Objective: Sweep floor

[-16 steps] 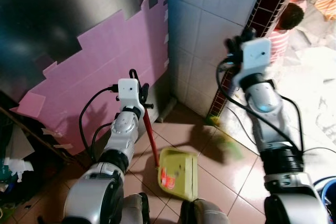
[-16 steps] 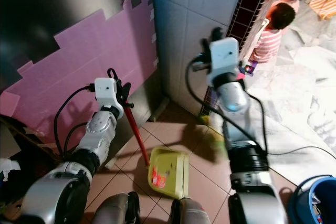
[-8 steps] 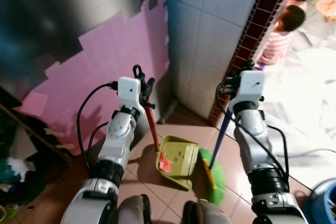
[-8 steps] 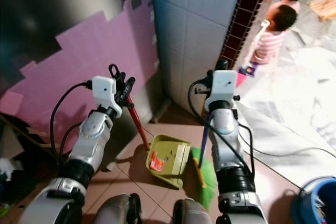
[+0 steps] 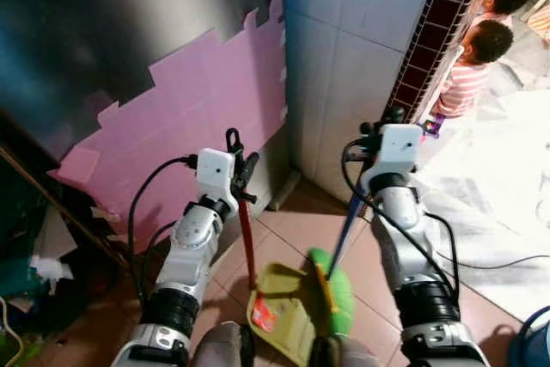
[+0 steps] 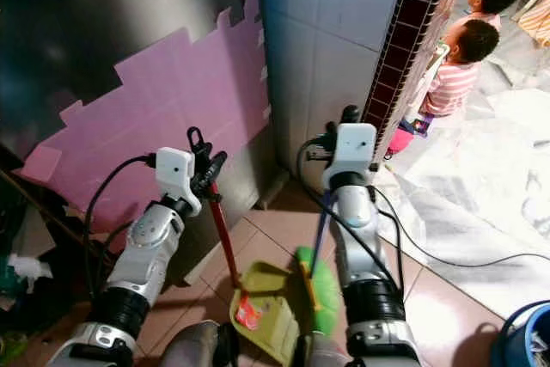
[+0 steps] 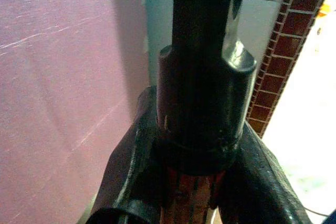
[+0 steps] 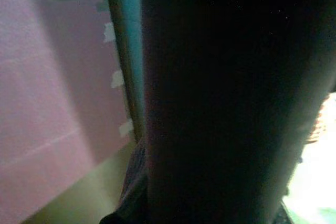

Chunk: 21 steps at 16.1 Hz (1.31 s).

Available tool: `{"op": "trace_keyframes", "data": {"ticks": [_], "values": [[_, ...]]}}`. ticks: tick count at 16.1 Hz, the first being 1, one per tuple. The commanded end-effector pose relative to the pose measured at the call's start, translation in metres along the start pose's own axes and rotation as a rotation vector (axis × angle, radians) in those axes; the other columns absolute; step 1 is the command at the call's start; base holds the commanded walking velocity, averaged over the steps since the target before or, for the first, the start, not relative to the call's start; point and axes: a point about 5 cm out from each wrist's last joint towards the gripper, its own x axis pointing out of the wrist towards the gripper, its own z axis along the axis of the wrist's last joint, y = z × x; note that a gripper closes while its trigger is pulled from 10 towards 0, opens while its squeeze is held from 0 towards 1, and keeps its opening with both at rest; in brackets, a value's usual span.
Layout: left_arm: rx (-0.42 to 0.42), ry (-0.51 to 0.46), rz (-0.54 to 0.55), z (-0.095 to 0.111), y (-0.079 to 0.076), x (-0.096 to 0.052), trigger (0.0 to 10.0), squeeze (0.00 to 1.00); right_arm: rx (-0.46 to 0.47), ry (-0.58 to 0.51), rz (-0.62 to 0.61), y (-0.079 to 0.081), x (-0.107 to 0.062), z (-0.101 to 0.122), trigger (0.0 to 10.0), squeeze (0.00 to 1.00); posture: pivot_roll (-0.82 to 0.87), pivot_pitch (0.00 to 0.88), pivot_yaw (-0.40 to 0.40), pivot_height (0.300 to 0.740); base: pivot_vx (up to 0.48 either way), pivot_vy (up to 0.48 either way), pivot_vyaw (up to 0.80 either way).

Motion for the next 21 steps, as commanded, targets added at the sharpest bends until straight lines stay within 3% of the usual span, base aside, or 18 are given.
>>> {"op": "trace_keyframes", "data": {"ticks": [1,6,8,16,21], "values": [[0.012,-0.084,0.001,0.022,0.001,0.006,10.0,0.0,0.025,-0.011,0.023,0.006,0.003,0.003,10.0,0.0,-0.07,0.0,0.072,0.74,0.0,0.0,-0.8],[0.011,-0.081,0.013,0.024,0.003,0.006,10.0,0.0,0.002,-0.02,0.045,0.003,0.016,0.007,10.0,0.0,-0.06,0.0,0.057,0.74,0.0,0.0,-0.8],[0.001,-0.088,0.015,0.028,0.001,0.009,10.0,0.0,0.036,-0.04,0.071,0.009,0.017,0.01,10.0,0.0,-0.05,0.0,0.059,0.74,0.0,0.0,0.0],[-0.017,-0.093,0.033,0.034,0.004,0.021,10.0,0.0,0.022,-0.05,0.093,0.013,0.02,0.012,10.0,0.0,-0.1,0.0,0.06,0.74,-0.302,0.0,0.0],[-0.023,-0.086,0.019,0.03,-0.001,0.02,10.0,0.0,0.026,-0.044,0.098,0.016,0.02,0.01,10.0,0.0,-0.1,0.0,0.062,0.74,-0.314,0.0,0.0]]}}
